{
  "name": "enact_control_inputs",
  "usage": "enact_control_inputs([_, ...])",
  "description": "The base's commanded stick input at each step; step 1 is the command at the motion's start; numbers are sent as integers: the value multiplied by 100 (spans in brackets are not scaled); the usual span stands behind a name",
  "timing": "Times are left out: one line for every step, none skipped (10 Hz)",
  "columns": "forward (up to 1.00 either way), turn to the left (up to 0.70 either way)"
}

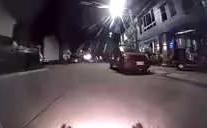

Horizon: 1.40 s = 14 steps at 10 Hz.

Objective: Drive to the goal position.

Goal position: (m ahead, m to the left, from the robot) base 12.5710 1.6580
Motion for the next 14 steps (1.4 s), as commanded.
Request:
enact_control_inputs([60,0])
enact_control_inputs([60,0])
enact_control_inputs([60,0])
enact_control_inputs([60,0])
enact_control_inputs([60,0])
enact_control_inputs([60,0])
enact_control_inputs([60,0])
enact_control_inputs([60,0])
enact_control_inputs([60,0])
enact_control_inputs([60,0])
enact_control_inputs([60,0])
enact_control_inputs([60,0])
enact_control_inputs([60,0])
enact_control_inputs([60,0])
